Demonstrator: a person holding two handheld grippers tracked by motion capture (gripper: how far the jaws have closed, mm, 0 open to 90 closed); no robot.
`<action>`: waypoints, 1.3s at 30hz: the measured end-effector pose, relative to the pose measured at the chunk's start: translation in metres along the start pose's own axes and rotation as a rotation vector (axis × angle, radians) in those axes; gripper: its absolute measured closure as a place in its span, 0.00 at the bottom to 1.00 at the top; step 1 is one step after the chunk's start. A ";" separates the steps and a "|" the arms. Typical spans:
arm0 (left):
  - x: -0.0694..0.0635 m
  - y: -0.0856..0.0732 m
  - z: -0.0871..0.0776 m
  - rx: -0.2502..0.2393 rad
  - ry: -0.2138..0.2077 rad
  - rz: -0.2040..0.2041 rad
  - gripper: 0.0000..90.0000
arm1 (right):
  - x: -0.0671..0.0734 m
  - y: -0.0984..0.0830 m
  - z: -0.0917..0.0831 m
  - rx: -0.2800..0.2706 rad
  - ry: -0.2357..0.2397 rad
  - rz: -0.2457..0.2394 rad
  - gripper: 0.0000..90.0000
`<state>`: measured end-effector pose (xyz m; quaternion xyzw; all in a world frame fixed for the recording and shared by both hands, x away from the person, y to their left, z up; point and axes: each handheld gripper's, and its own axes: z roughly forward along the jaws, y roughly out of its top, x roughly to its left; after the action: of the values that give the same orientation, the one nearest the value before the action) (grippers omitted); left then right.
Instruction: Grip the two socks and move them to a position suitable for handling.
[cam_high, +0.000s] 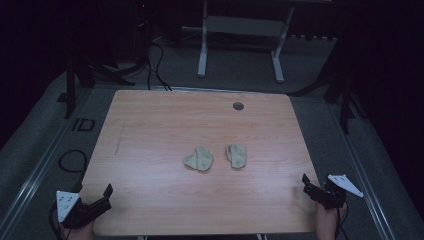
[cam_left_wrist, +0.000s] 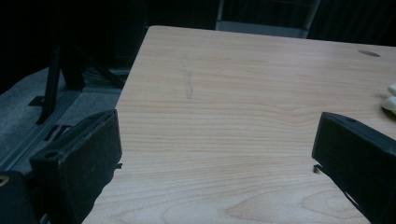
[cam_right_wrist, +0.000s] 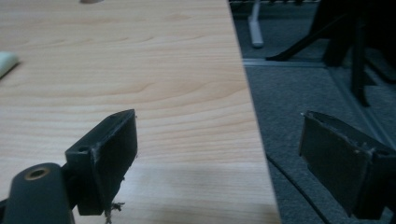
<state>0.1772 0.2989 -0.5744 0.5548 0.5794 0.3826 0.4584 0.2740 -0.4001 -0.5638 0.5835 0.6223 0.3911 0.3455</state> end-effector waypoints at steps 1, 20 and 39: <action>0.000 0.000 0.000 -0.002 -0.004 0.001 0.02 | 0.000 0.000 0.001 0.009 0.012 -0.004 0.13; -0.024 0.004 0.003 0.021 -0.159 -0.012 0.02 | 0.011 0.006 0.008 0.143 0.143 -0.005 0.15; -0.036 0.006 0.005 0.118 -0.208 -0.012 0.02 | 0.053 0.021 0.022 0.181 0.272 -0.094 0.15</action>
<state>0.1821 0.2633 -0.5666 0.6140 0.5534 0.2856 0.4850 0.2987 -0.3455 -0.5534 0.5243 0.7225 0.3922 0.2223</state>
